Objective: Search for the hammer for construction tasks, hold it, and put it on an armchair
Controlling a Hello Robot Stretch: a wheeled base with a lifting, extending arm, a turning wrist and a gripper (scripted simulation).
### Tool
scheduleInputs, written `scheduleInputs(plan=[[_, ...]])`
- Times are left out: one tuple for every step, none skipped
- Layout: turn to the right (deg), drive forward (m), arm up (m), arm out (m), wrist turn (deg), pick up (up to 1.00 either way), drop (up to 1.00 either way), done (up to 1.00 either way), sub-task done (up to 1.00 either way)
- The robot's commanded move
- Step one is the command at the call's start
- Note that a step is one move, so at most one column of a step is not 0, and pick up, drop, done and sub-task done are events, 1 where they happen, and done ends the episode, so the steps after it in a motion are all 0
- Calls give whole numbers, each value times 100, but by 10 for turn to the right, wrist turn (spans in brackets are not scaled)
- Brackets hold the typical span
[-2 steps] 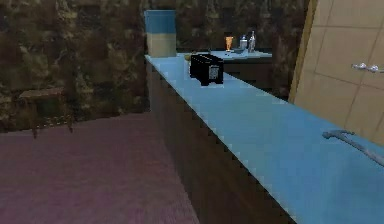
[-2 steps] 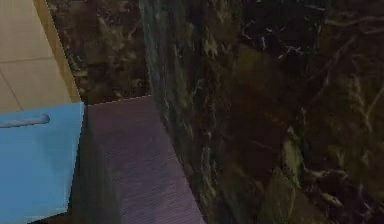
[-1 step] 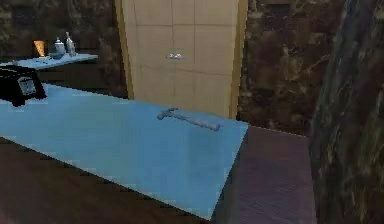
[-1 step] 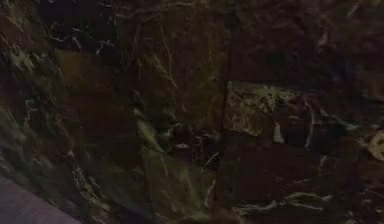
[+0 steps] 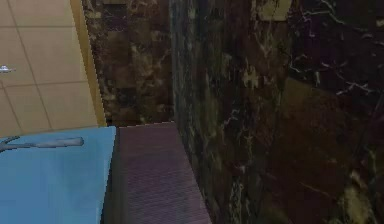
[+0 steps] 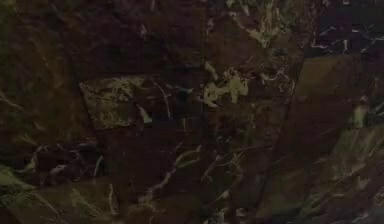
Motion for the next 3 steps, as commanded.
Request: scheduleInputs(plan=[[0,30,0,0,0,0,0,0,0],[-120,0,0,0,0,0,0,0,0],[0,80,0,0,0,0,0,0,0]])
